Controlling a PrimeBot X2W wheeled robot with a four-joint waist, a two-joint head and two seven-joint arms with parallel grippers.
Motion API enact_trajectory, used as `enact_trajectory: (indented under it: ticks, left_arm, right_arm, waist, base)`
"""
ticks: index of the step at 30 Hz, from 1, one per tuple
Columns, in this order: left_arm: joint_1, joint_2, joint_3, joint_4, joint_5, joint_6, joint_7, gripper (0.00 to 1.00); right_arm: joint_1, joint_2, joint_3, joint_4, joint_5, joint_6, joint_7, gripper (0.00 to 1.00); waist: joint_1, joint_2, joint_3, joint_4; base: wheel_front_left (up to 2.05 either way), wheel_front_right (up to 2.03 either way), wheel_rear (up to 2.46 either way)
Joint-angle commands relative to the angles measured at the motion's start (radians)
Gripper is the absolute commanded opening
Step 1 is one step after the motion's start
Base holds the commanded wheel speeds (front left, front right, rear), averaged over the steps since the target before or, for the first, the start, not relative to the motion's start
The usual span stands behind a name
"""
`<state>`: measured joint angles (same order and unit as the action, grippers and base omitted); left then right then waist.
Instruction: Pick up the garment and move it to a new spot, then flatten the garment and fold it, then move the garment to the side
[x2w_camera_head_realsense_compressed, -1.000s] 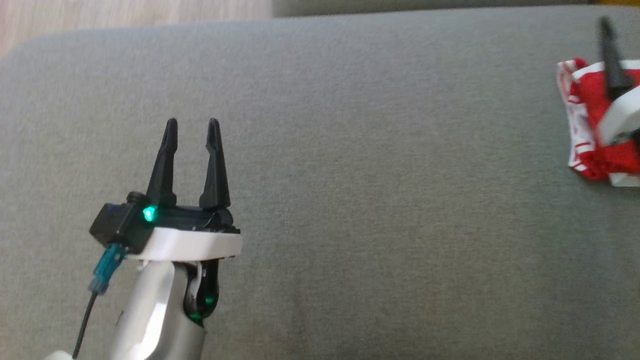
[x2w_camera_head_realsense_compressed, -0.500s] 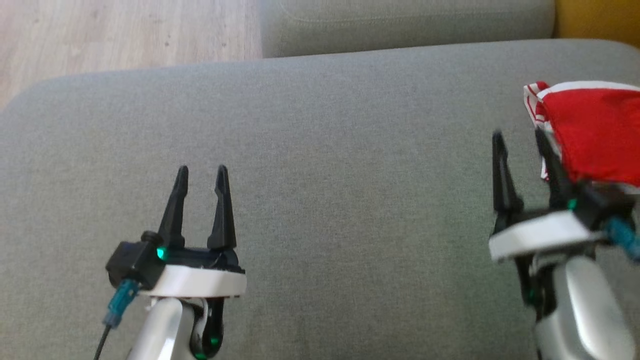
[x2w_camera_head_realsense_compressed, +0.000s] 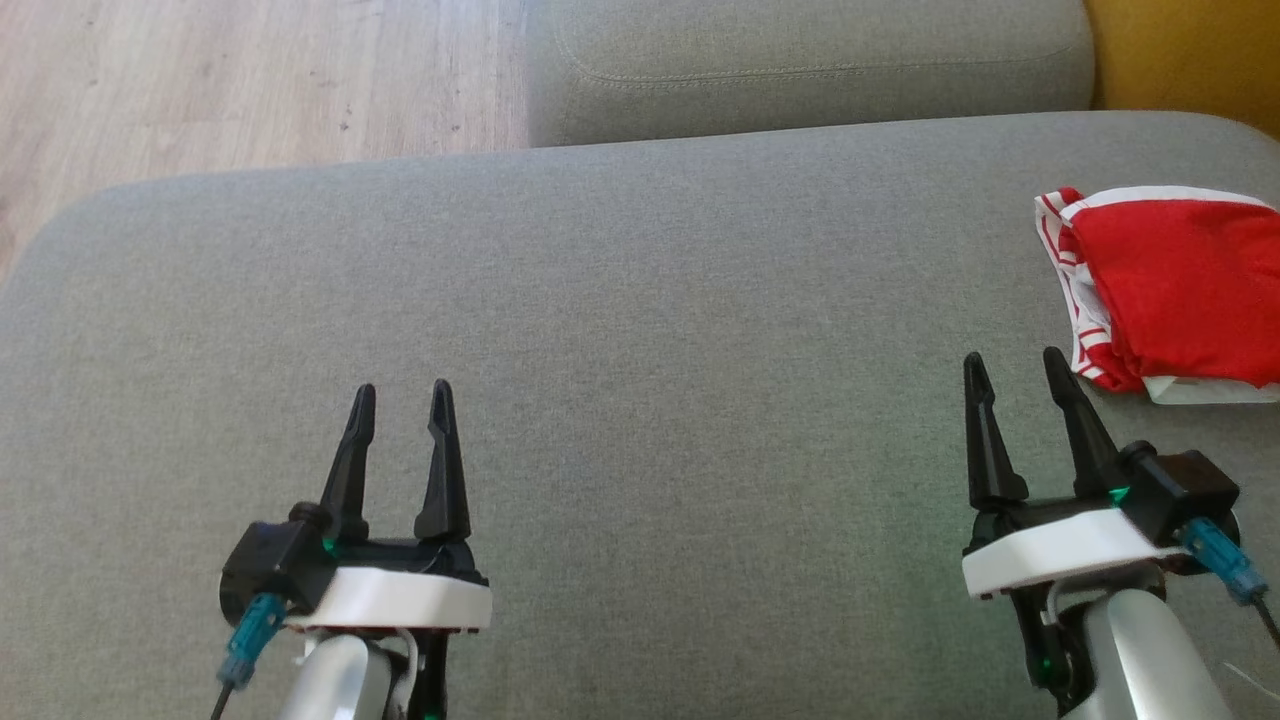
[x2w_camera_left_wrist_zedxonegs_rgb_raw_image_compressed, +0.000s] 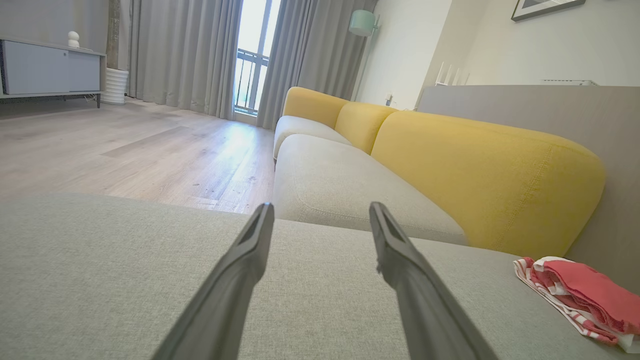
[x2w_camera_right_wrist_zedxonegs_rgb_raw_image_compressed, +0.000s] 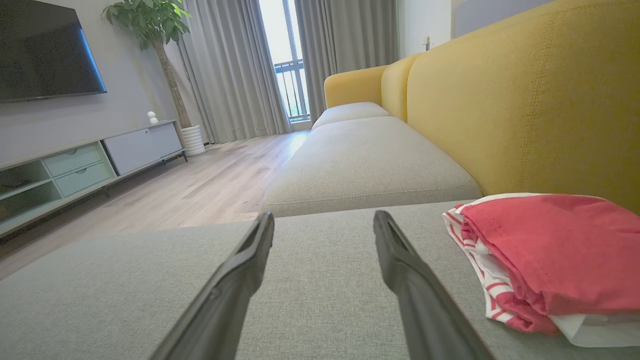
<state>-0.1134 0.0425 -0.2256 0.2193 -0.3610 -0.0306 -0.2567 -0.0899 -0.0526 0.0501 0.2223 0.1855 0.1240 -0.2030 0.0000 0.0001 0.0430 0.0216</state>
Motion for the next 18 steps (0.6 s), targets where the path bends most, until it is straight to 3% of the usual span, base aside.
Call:
enact_trajectory:
  ticks: [1, 13, 18]
  left_arm:
    - [-0.02, 0.008, 0.032, -0.033, -0.001, 0.0, -0.005, 1.0]
    - [-0.017, 0.008, 0.032, -0.021, -0.029, 0.008, -0.005, 1.0]
    - [-0.022, 0.008, 0.023, -0.012, -0.043, -0.032, -0.005, 1.0]
  right_arm:
    - [-0.028, 0.002, 0.019, -0.028, 0.006, 0.007, -0.012, 1.0]
    - [-0.039, 0.002, 0.021, -0.031, 0.002, 0.007, 0.001, 1.0]
    - [-0.041, 0.002, 0.025, -0.035, 0.001, 0.007, 0.003, 1.0]
  waist:
    - [0.0, -0.0001, -0.001, 0.0]
    - [0.0, -0.0001, 0.004, -0.004]
    - [0.0, -0.0001, 0.008, -0.007]
  base:
    - [0.0, 0.0, 0.0]
    - [0.0, 0.0, 0.0]
    - [0.0, 0.0, 0.0]
